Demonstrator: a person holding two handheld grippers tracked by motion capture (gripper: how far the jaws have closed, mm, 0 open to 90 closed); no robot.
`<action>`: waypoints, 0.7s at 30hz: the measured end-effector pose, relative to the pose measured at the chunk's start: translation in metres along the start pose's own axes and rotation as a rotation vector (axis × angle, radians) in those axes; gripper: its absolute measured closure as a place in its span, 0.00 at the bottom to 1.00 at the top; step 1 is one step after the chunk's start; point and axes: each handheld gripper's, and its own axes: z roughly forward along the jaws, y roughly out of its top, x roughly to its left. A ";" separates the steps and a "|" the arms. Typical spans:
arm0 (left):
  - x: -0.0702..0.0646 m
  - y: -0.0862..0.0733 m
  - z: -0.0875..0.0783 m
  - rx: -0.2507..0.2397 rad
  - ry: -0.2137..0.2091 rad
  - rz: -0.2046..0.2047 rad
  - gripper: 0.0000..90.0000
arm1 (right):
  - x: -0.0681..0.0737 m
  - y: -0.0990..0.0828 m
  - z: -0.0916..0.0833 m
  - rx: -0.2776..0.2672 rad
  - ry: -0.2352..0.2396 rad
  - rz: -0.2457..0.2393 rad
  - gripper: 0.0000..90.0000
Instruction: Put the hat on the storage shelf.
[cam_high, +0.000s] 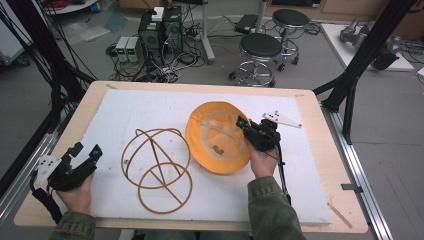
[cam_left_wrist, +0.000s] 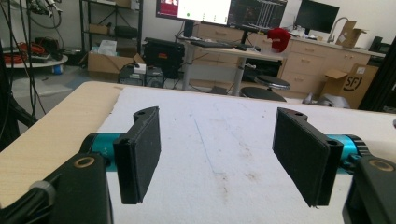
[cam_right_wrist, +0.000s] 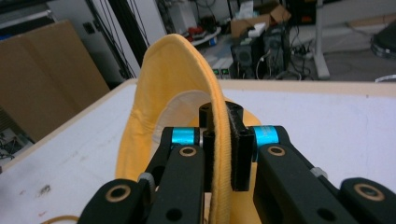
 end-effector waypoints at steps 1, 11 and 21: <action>0.000 0.000 0.000 0.000 0.000 0.000 0.36 | 0.001 0.001 -0.001 -0.015 0.002 -0.004 0.96; 0.000 0.000 0.000 0.002 0.000 0.000 0.36 | 0.006 0.008 -0.013 -0.218 0.020 0.002 0.96; 0.000 0.000 0.001 0.002 -0.005 -0.001 0.36 | 0.011 0.017 -0.022 -0.331 0.062 0.007 0.96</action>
